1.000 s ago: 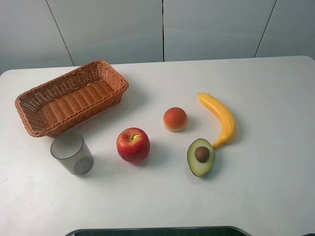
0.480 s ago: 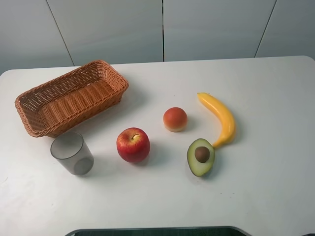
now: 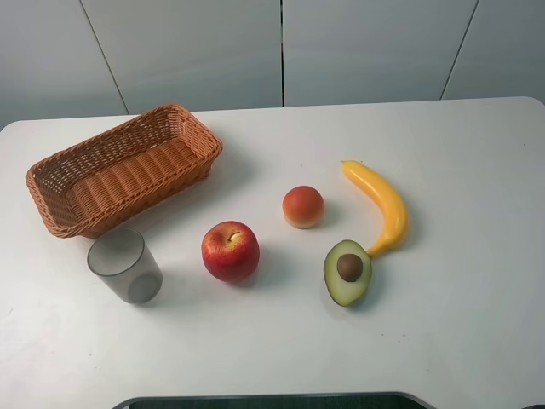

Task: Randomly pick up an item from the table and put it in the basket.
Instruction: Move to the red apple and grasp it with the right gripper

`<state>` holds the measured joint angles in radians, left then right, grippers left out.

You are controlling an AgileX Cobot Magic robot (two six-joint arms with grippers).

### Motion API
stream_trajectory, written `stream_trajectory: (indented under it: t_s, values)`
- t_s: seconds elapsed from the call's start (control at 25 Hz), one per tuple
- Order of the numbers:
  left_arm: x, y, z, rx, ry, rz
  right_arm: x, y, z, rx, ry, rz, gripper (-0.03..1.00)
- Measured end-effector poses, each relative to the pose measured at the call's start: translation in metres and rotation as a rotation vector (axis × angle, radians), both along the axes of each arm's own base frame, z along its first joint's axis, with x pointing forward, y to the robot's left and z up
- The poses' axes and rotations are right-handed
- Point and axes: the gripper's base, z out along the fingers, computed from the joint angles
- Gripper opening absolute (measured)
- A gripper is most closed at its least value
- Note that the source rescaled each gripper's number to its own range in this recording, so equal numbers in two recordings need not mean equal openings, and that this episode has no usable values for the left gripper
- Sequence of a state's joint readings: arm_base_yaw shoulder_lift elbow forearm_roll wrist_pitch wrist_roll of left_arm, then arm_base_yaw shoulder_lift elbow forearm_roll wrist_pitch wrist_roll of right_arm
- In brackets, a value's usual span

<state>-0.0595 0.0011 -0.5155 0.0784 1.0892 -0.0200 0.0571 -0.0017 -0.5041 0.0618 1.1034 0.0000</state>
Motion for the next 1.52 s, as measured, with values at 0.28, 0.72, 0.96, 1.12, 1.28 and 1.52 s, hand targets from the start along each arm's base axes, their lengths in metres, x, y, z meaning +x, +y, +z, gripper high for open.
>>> stream_trajectory:
  t_s: [0.28,0.72,0.96,1.12,1.28,1.52]
  values:
    - [0.000,0.000,0.000,0.000,0.000,0.000,0.000,0.000,0.000,0.000,0.000,0.000,0.98]
    - [0.000,0.000,0.000,0.000,0.000,0.000,0.000,0.000,0.000,0.000,0.000,0.000,0.98]
    - [0.000,0.000,0.000,0.000,0.000,0.000,-0.001,0.006,0.000,0.047,0.002,0.045,0.98]
    - [0.000,0.000,0.000,0.000,0.000,0.000,0.000,0.007,0.002,0.063,-0.009,0.054,0.98]
    - [0.000,0.000,0.000,0.000,0.000,0.000,0.004,0.010,0.005,0.074,0.007,0.079,0.98]
    - [0.000,0.000,0.000,0.000,0.000,0.000,0.032,0.015,0.034,-0.105,0.079,0.241,0.98]
